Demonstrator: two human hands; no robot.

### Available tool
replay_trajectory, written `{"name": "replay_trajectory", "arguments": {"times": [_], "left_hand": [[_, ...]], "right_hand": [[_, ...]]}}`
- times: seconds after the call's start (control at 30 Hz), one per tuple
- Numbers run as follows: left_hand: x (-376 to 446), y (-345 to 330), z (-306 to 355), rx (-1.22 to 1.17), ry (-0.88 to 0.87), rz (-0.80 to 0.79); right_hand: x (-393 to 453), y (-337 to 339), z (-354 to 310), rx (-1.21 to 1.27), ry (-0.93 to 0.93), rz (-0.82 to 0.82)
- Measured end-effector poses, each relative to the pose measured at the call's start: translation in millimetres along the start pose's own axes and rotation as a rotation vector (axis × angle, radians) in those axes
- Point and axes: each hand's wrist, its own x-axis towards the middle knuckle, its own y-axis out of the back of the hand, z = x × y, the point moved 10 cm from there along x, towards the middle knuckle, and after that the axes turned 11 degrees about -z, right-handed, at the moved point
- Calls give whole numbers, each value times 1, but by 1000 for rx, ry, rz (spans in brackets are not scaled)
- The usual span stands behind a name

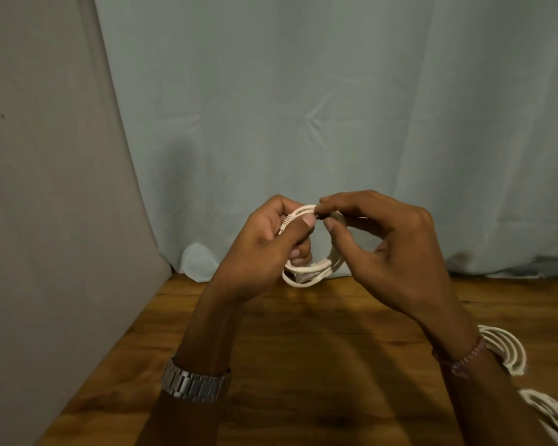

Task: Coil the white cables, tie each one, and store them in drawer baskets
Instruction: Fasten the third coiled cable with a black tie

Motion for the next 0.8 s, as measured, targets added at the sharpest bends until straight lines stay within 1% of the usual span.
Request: {"name": "replay_trajectory", "arguments": {"times": [0.17, 0.27, 0.37, 0.47, 0.63, 0.8], "left_hand": [[-1, -2, 1, 43, -8, -21], [-3, -2, 7, 169, -31, -11], [-5, 0, 13, 375, -53, 15], [-7, 2, 19, 509, -95, 45], [-8, 0, 32, 771, -210, 90], [-11, -6, 42, 946, -309, 90]], "right_hand": [[0, 0, 17, 203, -140, -52], [-1, 0, 23, 314, -208, -55], [-2, -2, 26, 312, -254, -66], [-3, -1, 28, 299, -288, -62], [-4, 0, 32, 288, -334, -60], [-6, -1, 35, 259, -369, -71]]}}
